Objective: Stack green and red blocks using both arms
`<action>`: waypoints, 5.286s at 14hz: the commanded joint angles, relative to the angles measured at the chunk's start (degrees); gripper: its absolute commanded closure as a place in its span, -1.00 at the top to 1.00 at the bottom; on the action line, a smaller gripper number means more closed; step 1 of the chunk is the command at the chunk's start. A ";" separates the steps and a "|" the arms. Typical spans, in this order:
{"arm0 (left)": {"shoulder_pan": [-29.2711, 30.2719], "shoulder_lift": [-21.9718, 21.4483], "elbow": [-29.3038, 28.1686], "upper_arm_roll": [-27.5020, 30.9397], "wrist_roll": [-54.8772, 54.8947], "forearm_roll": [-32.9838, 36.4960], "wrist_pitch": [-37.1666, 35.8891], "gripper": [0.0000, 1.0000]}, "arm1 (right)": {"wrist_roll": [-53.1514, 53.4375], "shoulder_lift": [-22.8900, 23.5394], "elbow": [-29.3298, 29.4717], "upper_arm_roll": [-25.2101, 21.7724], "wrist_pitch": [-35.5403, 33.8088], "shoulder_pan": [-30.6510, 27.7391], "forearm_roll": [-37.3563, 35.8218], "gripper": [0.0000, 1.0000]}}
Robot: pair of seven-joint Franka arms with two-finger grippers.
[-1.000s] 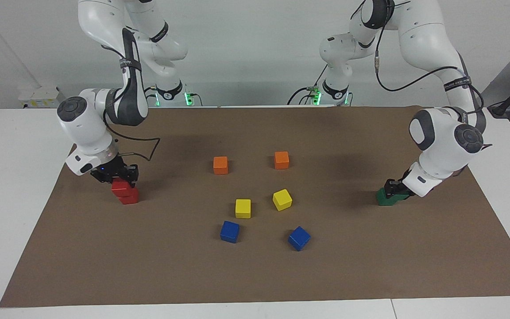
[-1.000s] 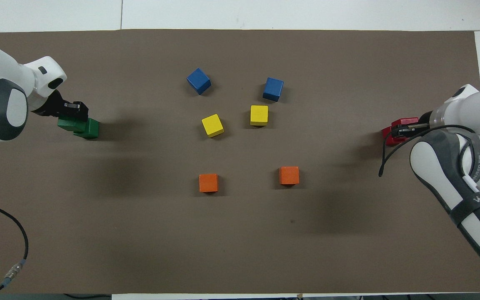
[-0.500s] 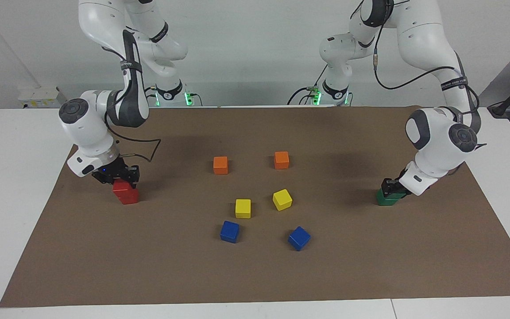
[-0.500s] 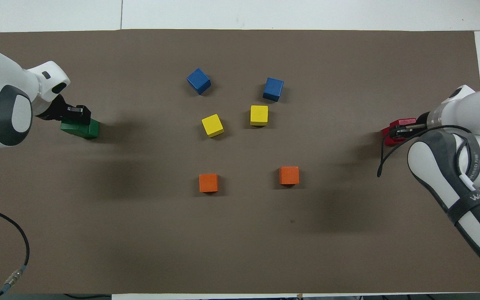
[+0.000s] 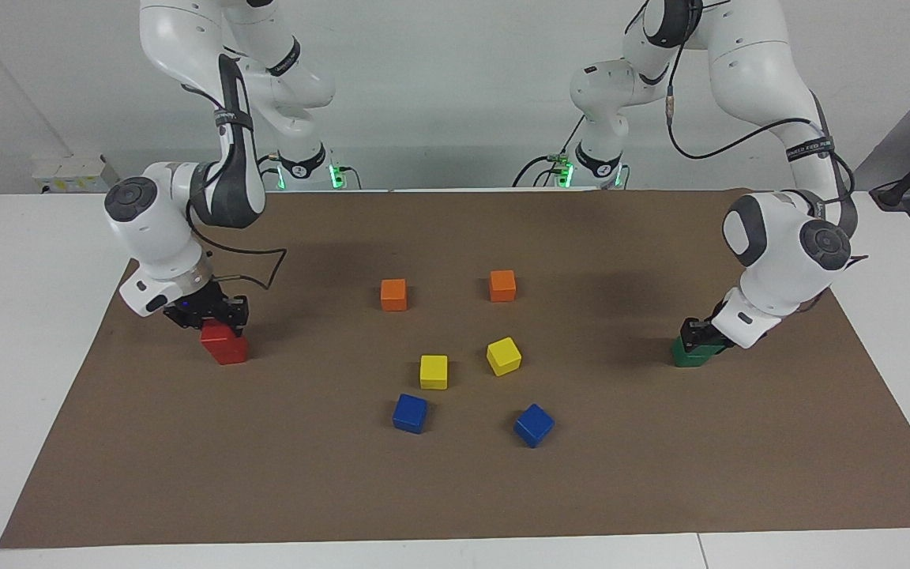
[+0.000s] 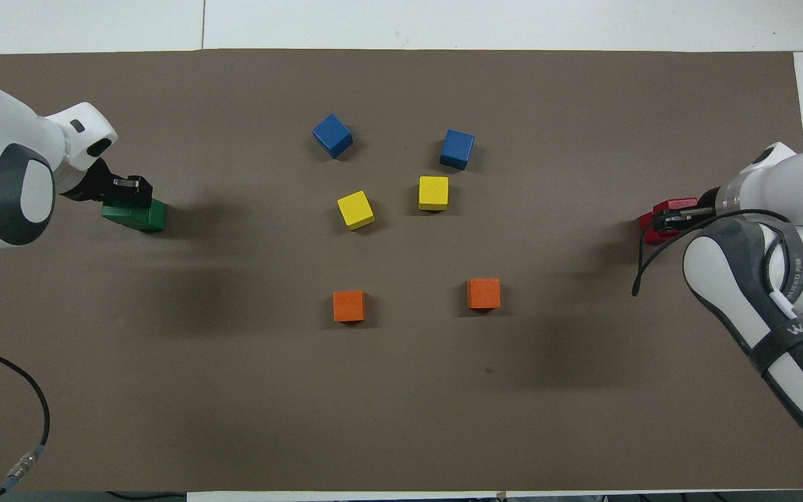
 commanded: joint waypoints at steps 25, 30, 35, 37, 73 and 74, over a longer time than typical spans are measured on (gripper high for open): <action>-0.57 -19.59 1.20 -0.32 -0.88 -0.66 -22.47 1.00 | -1.83 -0.88 -2.11 0.32 1.13 -1.44 0.01 -1.00; -2.68 -19.85 0.85 -0.41 -0.70 -0.13 -24.14 1.00 | -1.65 -0.79 -2.11 0.32 1.13 -1.09 0.01 -1.00; -4.35 -22.49 0.58 0.73 -0.88 -0.39 -26.95 1.00 | -0.25 -0.79 -2.02 0.32 1.04 -0.91 0.10 0.55; -4.53 -22.58 0.32 0.82 -0.88 -0.39 -27.04 1.00 | -0.25 -0.79 -1.94 0.32 1.04 -1.08 0.01 0.83; -10.68 -21.26 4.36 6.27 -5.01 -0.74 -26.95 1.00 | 5.29 -10.81 27.68 3.66 -42.11 -0.56 0.45 1.00; -10.68 -21.35 4.36 6.18 -4.92 -0.74 -26.86 1.00 | 5.46 -10.89 27.60 3.66 -42.11 -0.47 0.45 1.00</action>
